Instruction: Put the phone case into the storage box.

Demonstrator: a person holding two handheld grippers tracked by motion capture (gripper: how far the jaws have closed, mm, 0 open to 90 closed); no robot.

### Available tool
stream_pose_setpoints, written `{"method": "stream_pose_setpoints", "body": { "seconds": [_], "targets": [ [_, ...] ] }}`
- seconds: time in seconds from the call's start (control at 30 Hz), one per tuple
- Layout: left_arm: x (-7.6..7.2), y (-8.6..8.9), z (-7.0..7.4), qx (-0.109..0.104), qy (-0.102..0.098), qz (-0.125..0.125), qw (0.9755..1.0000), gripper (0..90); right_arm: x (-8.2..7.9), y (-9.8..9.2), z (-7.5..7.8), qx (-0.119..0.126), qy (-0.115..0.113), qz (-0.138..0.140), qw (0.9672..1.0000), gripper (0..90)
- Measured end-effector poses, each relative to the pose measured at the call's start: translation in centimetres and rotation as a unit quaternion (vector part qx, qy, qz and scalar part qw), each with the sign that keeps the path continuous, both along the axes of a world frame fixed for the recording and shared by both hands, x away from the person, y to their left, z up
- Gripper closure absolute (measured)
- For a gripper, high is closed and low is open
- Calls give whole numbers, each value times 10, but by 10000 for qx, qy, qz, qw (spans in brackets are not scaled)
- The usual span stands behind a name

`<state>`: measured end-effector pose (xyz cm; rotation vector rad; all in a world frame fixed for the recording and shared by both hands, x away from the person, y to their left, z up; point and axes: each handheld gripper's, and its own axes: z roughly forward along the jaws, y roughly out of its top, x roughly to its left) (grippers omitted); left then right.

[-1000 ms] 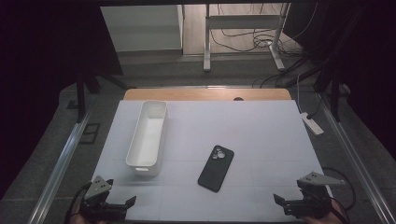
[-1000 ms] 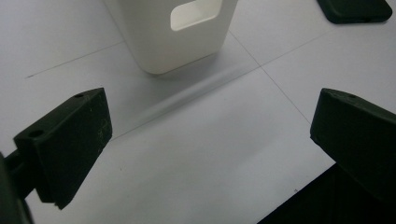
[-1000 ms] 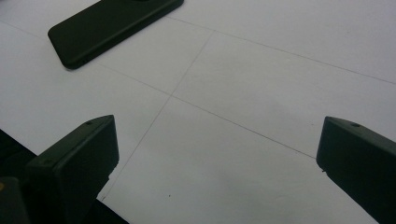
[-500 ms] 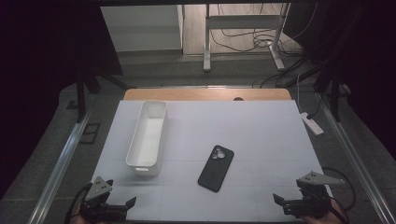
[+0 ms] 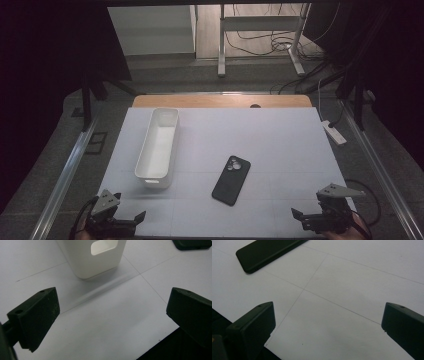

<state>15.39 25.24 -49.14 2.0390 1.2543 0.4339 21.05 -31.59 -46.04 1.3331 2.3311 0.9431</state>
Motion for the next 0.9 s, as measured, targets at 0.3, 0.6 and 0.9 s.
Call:
{"method": "stream_pose_setpoints", "body": {
  "seconds": [0.3, 0.6, 0.9],
  "targets": [
    [-1, 2, 0, -66, -28, 13, 10000, 0, 1, 3, 2, 54, -75, 105, 9999, 0],
    [0, 1, 0, -59, -16, 22, 10000, 0, 5, 9, 4, 38, -116, 280, 9995, 0],
    [0, 2, 0, -66, -7, 25, 10000, 0, 12, 14, 3, 138, -40, 341, 9993, 0]
  ]
}}
